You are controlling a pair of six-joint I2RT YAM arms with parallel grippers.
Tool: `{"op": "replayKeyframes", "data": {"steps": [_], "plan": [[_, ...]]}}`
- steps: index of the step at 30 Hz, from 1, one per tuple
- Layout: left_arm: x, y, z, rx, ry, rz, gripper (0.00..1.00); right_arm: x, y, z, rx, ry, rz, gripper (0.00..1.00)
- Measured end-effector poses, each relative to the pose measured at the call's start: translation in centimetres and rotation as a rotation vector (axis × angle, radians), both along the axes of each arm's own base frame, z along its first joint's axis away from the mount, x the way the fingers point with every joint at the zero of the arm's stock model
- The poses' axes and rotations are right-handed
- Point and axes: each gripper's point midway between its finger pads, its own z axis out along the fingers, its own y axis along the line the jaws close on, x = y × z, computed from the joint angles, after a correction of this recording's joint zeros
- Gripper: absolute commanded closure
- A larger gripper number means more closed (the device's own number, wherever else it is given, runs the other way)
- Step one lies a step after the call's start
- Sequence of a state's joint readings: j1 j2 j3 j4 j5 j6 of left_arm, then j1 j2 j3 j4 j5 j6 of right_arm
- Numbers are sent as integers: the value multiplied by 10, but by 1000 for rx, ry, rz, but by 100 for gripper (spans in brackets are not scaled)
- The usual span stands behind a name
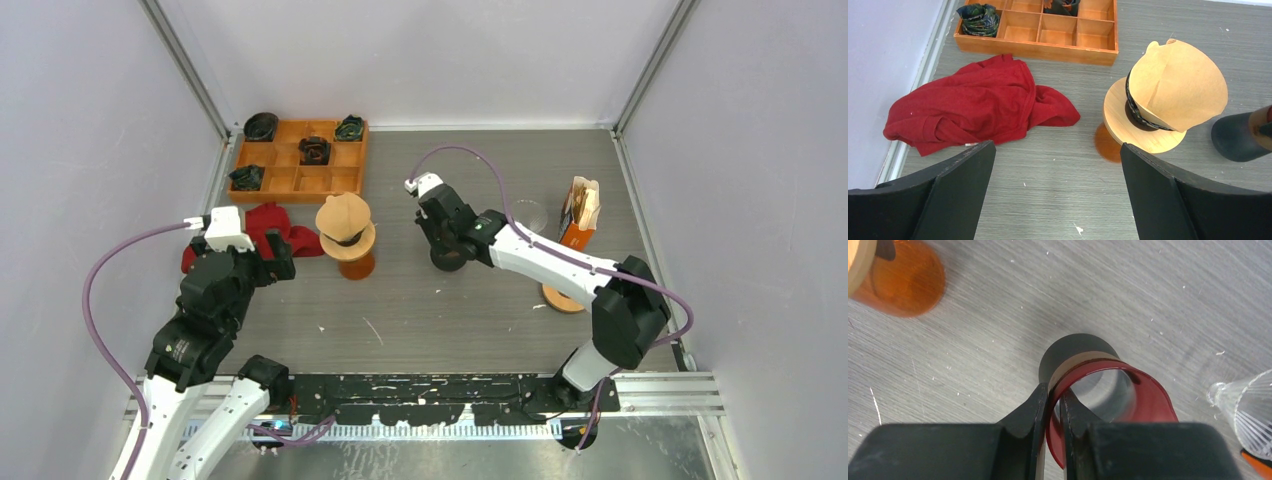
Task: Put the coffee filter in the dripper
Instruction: Adjust the coffee server at the center of the board.
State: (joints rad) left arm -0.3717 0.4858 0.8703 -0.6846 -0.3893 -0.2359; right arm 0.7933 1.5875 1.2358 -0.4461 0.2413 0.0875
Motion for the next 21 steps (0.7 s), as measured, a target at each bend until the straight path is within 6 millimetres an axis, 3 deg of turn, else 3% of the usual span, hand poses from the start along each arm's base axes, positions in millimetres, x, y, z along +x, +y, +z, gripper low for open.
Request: {"op": "replayKeyframes", "data": {"steps": [21], "plan": [[1,0,-2,3,7,0,1,-59,17,-22,-4,65,-57,87]]}}
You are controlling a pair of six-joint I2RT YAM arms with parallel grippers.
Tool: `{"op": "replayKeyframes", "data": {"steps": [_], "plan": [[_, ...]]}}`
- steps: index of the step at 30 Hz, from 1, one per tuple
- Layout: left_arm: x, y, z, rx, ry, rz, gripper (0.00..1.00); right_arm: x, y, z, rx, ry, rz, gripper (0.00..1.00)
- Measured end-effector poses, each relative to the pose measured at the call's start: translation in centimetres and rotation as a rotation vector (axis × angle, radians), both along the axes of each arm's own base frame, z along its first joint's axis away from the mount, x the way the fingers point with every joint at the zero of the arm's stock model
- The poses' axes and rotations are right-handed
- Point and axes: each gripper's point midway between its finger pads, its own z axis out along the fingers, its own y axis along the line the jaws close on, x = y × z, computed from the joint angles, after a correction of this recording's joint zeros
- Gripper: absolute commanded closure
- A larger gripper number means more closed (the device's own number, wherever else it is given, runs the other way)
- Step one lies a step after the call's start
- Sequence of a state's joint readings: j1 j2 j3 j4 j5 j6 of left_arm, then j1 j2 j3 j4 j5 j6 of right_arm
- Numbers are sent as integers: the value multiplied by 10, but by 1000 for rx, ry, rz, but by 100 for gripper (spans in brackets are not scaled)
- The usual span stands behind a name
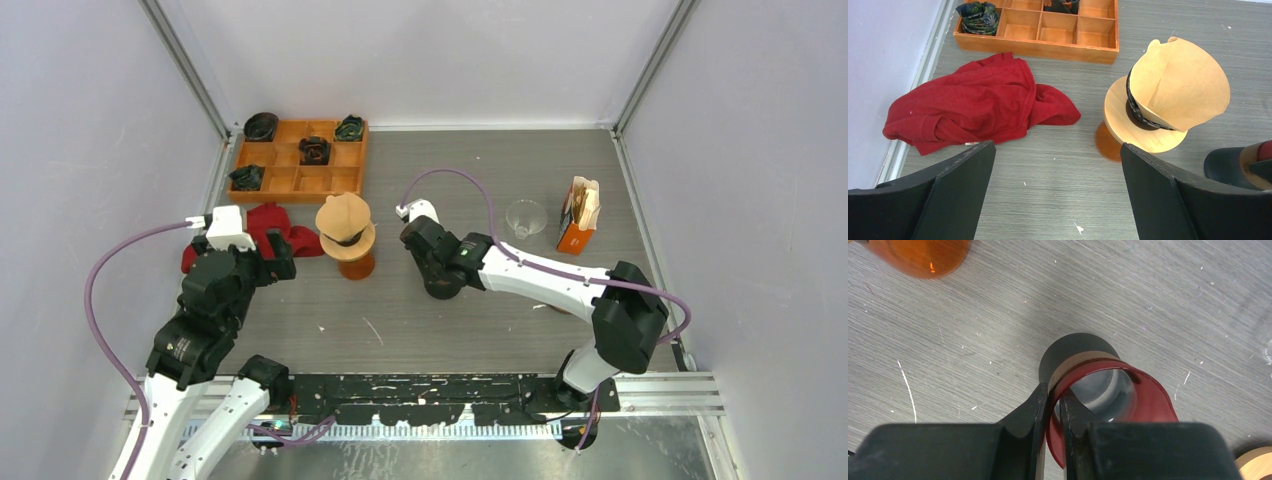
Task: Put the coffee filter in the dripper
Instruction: Adjust the coffee server at the center of the board.
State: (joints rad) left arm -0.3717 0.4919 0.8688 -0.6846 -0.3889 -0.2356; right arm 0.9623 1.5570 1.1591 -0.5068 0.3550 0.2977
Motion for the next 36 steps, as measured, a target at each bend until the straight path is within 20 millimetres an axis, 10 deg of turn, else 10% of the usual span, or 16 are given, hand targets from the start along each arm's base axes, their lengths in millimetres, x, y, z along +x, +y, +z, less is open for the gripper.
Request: {"op": "replayKeyframes", "data": {"steps": [23,36], "plan": [[1,-1,-1,1,5,-4,1,-16,0,-7,10,31,-55,53],[1,-2,-2,0,8,-8,1,-14,-11,66,125,-89,-53,20]]}}
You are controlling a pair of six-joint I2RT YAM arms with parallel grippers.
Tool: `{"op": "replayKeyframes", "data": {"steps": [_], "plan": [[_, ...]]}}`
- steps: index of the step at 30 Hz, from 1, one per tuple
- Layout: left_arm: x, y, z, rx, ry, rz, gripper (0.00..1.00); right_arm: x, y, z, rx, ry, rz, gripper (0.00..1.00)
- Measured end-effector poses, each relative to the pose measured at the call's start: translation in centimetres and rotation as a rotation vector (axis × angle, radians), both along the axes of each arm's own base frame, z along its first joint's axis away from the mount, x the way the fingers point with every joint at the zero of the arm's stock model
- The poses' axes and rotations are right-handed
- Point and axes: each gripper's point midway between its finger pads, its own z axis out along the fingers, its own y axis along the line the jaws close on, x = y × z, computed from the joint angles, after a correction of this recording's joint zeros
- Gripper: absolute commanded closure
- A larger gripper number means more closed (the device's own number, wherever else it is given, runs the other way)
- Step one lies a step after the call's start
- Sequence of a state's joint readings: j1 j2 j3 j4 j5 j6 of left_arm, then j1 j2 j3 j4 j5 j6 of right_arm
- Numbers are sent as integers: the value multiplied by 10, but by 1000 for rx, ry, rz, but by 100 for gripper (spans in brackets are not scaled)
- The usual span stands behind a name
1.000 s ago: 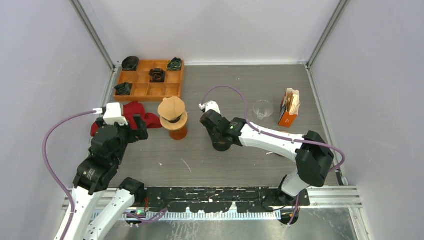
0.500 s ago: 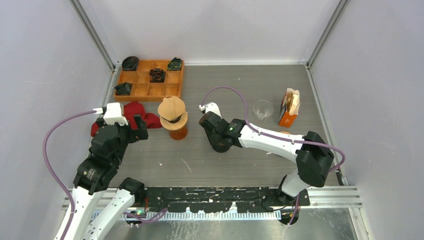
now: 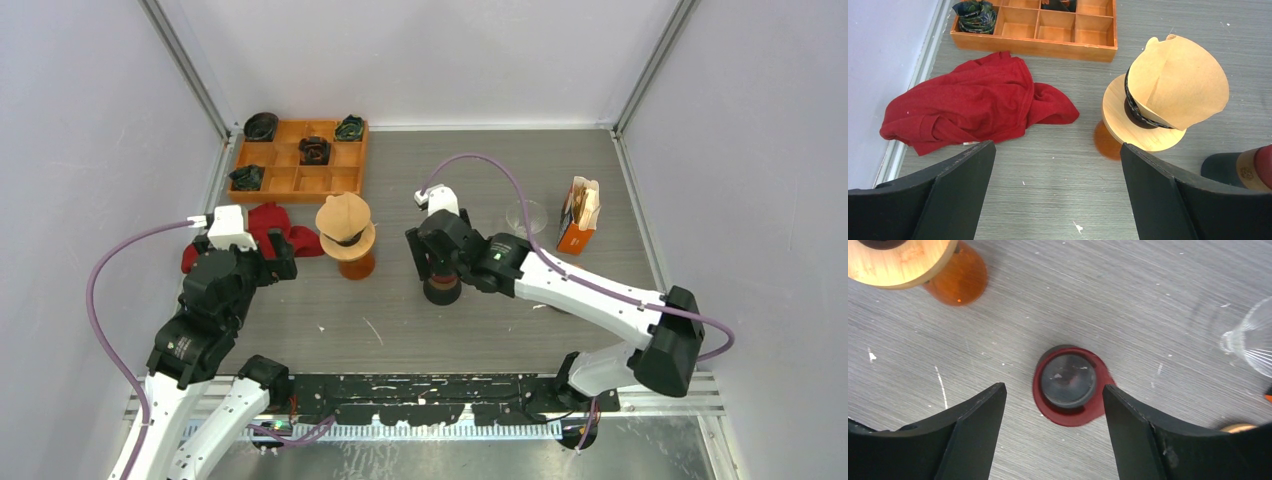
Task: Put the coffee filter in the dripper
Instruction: Adjust the coffee server at the center of the board, then pick up the connecting ring from the center of the board.
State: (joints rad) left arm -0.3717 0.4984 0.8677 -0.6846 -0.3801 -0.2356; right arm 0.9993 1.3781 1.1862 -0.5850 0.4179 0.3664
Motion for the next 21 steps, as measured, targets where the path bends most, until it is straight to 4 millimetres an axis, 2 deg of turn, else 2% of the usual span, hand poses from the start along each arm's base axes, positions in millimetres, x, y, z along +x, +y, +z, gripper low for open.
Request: {"op": "replayKeyframes", "data": {"steps": [6,11,15,21], "plan": [[0,0,0,0,0,0,1,5,-32,16,-41,-50,-76,6],[0,-1,0,-2,1,-5,1,11,-69,21,-41,-74,-182,3],[0,-1,0,-2,1,-7,1,16,-102,13,-44,-57,-279,0],[0,-2,0,-3,0,-9,1,21,-148,-15,-81,15,-444,0]]}}
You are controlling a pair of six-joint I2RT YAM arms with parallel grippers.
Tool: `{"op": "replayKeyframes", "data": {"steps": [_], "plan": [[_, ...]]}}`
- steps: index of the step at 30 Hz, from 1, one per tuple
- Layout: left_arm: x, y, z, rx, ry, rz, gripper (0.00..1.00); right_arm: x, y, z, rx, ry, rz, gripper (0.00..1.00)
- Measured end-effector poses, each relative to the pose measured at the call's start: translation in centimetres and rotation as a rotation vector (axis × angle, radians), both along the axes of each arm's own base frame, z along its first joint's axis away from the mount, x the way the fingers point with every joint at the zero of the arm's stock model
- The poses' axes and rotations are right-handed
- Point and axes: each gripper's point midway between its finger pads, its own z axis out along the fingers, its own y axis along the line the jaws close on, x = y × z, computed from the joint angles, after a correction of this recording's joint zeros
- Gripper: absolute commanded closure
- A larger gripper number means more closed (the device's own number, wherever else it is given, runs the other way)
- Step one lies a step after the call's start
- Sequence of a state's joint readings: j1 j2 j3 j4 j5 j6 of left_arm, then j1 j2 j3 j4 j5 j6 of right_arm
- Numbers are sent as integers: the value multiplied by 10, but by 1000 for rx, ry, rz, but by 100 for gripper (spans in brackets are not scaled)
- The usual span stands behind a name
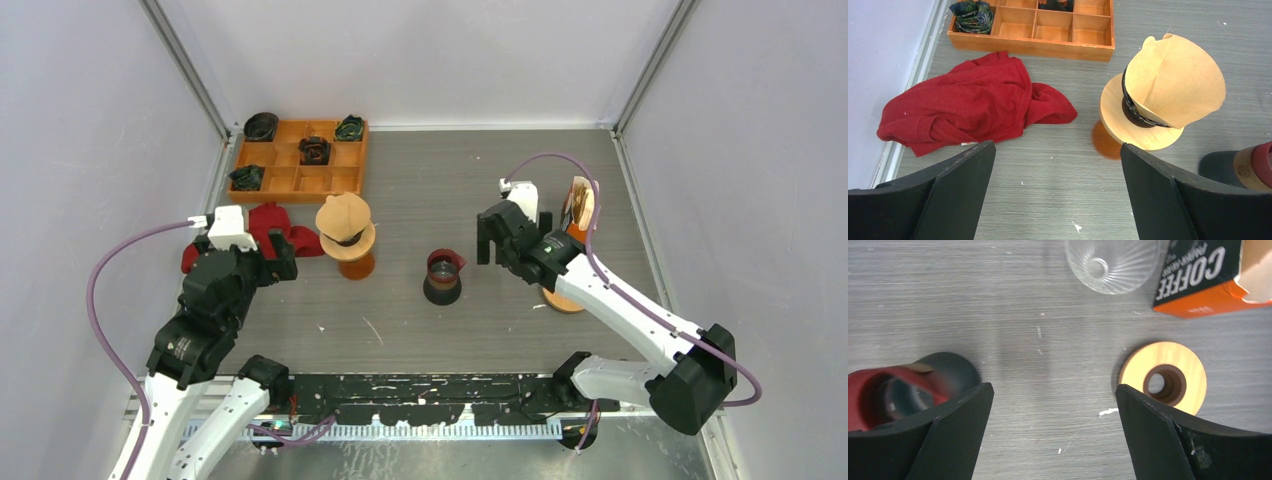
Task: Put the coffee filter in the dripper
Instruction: Pick up the connecting ring from the center of the board.
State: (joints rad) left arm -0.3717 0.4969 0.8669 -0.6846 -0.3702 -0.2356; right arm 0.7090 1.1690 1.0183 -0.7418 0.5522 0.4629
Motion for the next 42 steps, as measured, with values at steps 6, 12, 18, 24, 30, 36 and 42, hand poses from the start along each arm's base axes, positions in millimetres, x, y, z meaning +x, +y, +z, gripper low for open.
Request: {"op": "replayKeyframes", "data": {"steps": [6,12,18,24,30,36,42], "plan": [[-2,1,3,-5,-12,0,1,-2,-34,-24,-15,57,-122,0],[-3,1,4,-8,-21,0,1,-6,-60,-39,-2,82,-220,0],[-3,1,4,-8,-21,0,1,-8,-91,-67,9,128,-333,0],[-3,1,4,-8,-22,0,1,-4,-120,-87,18,156,-447,8],[-3,1,4,-8,-20,0,1,-1,-131,-110,38,212,-497,19],[-3,1,3,-8,-20,0,1,6,-133,-124,62,239,-514,28],[-3,1,3,-7,-19,0,1,3,-134,-140,71,280,-524,30]]}}
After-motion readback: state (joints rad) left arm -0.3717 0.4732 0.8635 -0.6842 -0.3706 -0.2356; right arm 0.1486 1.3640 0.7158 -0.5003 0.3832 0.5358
